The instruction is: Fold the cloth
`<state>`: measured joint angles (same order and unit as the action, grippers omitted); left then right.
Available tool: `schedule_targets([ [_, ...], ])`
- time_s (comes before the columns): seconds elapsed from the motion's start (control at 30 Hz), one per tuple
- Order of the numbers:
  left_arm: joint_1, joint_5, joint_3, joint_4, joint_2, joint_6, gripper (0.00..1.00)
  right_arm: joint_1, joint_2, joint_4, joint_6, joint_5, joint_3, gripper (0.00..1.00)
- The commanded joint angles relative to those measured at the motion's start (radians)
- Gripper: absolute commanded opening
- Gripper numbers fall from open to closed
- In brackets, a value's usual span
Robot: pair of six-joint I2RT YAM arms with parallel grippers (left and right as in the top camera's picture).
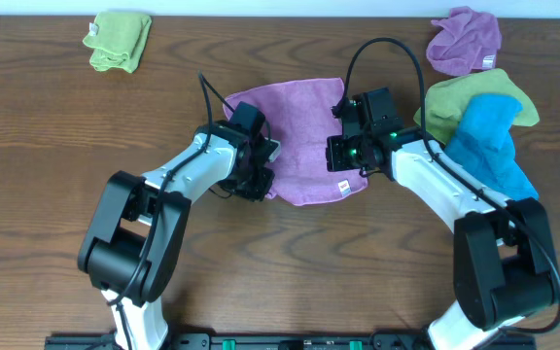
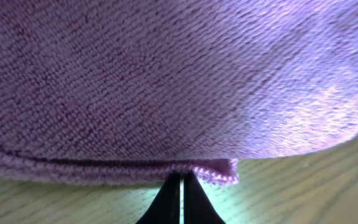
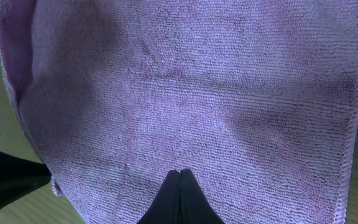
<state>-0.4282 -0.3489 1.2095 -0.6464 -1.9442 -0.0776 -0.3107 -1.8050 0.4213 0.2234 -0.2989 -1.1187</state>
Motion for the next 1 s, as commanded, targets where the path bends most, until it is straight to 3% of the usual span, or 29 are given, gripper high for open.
schedule_targets([
  [0.0, 0.002, 0.000, 0.017, 0.002, 0.058, 0.006, 0.06, -0.002, 0.015, -0.002, -0.015, 0.000, 0.004, 0.01],
  [0.47, 0.002, 0.076, 0.014, 0.061, 0.032, 0.002, 0.06, -0.002, 0.015, 0.006, -0.014, 0.000, 0.004, 0.02],
  [0.97, 0.002, 0.061, 0.014, 0.089, -0.031, 0.003, 0.06, -0.002, 0.015, -0.021, -0.015, 0.000, 0.004, 0.01],
])
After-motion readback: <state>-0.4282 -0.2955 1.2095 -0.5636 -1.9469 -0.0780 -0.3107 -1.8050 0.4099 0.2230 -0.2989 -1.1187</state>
